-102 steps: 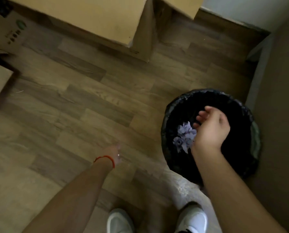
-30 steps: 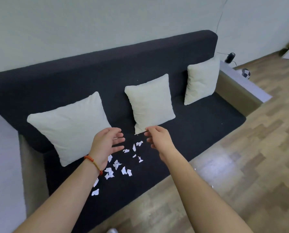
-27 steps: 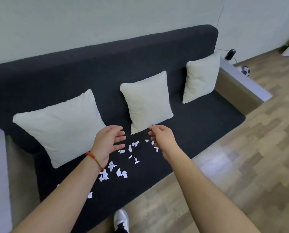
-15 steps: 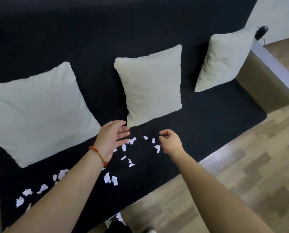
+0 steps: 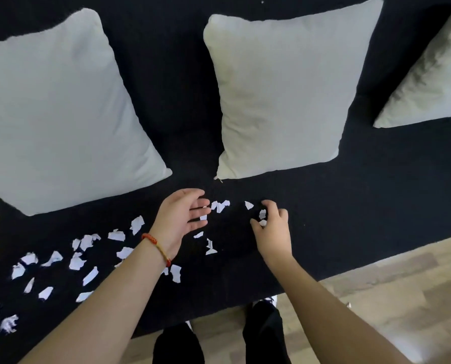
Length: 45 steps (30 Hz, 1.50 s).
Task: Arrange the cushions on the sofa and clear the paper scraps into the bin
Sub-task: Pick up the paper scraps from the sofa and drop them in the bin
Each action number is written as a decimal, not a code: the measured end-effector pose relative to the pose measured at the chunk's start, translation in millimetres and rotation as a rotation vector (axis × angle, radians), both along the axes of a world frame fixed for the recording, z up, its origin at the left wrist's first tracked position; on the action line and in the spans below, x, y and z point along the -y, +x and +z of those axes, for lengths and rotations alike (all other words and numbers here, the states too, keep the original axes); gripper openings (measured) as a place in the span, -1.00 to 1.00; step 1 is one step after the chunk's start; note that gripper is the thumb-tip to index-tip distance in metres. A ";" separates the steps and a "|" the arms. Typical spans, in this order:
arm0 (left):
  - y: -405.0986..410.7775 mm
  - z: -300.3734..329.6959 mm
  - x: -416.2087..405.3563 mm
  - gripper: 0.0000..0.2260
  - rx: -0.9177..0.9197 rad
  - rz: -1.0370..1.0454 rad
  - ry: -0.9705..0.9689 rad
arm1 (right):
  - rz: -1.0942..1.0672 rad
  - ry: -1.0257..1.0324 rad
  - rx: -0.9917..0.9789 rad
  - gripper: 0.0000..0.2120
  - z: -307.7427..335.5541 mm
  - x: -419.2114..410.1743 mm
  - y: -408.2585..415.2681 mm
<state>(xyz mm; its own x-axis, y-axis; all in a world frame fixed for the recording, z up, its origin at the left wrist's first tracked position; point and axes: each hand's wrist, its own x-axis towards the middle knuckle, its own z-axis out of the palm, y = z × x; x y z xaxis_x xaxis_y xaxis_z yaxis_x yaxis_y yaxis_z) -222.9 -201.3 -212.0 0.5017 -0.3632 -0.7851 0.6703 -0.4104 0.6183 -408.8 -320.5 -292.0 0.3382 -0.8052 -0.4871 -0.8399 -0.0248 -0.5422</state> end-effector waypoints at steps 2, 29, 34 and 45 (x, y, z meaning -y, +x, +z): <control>-6.0 -6.9 -2.2 -0.82 -0.008 0.040 0.024 | 0.048 -0.007 0.029 -0.64 -3.3 5.5 8.3; -49.3 -12.6 7.3 -0.61 -0.567 0.477 -0.182 | 0.667 -0.168 0.203 -0.72 81.9 -48.8 62.5; -26.5 -9.2 -8.5 -0.65 -0.426 0.513 -0.139 | 0.238 -0.081 0.360 -0.76 85.4 -34.7 60.9; 4.6 -9.9 -69.7 -0.64 -0.216 0.485 -0.155 | 0.518 0.029 0.008 -0.53 -5.0 -23.2 93.2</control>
